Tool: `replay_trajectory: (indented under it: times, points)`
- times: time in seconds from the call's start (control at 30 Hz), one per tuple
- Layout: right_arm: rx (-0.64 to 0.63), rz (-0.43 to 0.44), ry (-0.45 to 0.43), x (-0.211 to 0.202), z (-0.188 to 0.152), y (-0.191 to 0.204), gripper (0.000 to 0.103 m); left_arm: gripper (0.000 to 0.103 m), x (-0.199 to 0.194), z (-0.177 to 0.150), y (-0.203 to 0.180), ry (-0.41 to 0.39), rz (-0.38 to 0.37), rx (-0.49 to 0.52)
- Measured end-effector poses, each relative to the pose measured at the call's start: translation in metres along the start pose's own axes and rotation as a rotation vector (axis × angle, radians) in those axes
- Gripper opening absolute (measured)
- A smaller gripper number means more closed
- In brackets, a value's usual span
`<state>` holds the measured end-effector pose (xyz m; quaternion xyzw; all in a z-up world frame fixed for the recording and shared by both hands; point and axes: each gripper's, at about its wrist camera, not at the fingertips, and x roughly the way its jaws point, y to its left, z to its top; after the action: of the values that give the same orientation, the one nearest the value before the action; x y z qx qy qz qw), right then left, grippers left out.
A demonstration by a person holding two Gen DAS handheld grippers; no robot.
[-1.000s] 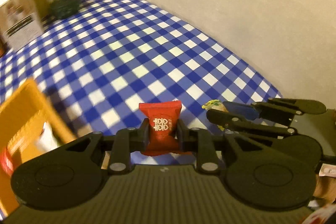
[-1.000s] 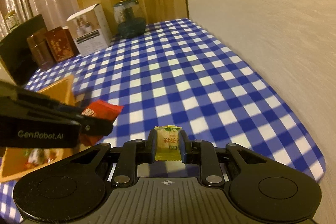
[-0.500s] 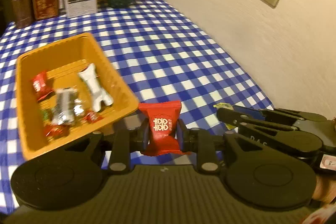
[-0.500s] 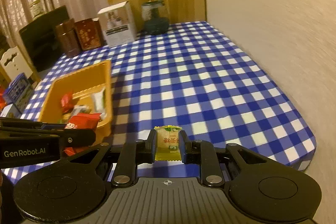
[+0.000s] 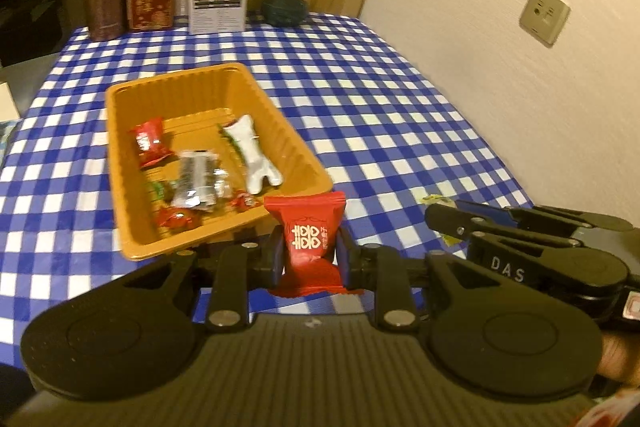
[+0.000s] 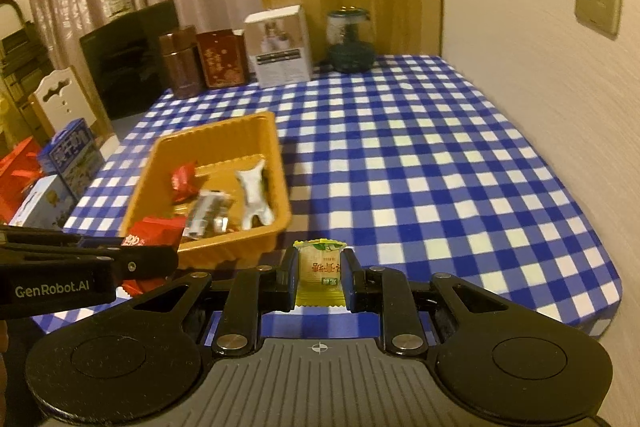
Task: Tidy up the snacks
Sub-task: 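Carry the red candy with the left tool while the right tool carries the yellow candy over the tray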
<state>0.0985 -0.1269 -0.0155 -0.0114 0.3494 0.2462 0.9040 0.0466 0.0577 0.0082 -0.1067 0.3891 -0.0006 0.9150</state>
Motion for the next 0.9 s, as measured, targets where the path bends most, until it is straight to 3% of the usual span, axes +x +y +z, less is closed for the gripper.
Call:
replay_trajectory:
  times: [0.47, 0.9]
  points:
    - [-0.053, 0.060, 0.008, 0.015, 0.002, 0.037, 0.022, 0.023, -0.012, -0.005, 0.040, -0.022, 0.076, -0.075]
    - [-0.078, 0.087, 0.004, 0.029, 0.014, 0.053, 0.022, 0.023, -0.008, -0.001, 0.052, -0.029, 0.086, -0.106]
